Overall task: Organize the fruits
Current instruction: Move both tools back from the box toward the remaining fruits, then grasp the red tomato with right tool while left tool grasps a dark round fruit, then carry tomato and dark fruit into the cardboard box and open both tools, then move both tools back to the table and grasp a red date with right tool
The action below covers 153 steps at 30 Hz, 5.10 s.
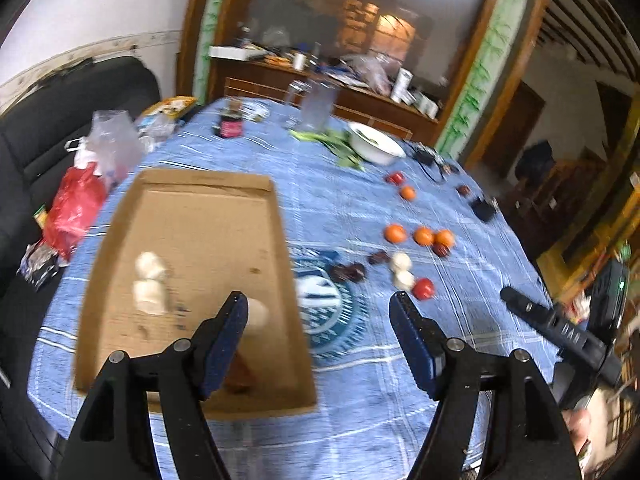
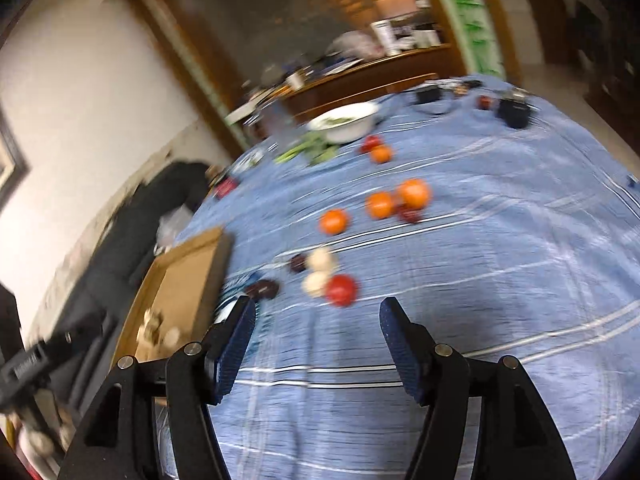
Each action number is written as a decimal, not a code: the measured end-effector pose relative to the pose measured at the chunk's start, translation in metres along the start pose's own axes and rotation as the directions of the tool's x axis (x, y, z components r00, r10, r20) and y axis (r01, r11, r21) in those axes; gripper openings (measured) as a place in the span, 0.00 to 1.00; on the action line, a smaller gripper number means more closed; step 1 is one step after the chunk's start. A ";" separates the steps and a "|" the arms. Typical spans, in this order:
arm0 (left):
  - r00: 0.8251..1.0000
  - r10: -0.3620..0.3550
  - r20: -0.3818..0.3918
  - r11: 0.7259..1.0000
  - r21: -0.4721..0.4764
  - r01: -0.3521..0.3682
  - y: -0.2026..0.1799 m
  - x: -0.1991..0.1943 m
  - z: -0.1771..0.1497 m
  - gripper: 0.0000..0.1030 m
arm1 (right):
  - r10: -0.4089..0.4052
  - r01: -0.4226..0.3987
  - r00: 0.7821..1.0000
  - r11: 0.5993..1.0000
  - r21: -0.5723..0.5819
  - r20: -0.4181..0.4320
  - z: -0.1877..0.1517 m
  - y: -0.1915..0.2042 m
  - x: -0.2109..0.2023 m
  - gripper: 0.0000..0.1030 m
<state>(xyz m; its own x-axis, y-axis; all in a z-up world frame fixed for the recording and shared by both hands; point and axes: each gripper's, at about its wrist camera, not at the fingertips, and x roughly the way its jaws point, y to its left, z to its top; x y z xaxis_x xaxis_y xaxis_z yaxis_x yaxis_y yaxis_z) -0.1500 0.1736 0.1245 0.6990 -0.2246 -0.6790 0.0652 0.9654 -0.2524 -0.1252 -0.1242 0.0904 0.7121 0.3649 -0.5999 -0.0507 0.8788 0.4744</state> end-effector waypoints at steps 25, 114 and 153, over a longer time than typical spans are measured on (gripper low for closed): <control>0.982 0.094 -0.161 0.972 0.227 -0.055 -0.050 0.136 0.013 0.70 | -0.139 0.090 0.962 0.974 -0.210 -0.234 0.004 -0.008 0.104 0.68; 0.974 0.217 -0.065 0.974 -0.048 -0.220 0.161 0.033 -0.028 0.30 | -0.045 -0.177 0.936 0.797 -0.578 -0.349 -0.072 0.254 0.189 0.32; 0.997 0.062 -0.049 0.989 0.137 -0.055 0.007 0.011 -0.032 0.72 | -0.017 0.015 0.999 0.999 -0.043 -0.049 0.005 0.006 0.022 0.66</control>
<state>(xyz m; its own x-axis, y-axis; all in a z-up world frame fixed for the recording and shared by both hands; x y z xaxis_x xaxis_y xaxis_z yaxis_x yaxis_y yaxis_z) -0.1643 0.1740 0.0931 0.6657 -0.1704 -0.7265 0.1239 0.9853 -0.1175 -0.1065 -0.1126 0.0834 0.6775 0.3642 -0.6390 -0.0697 0.8967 0.4371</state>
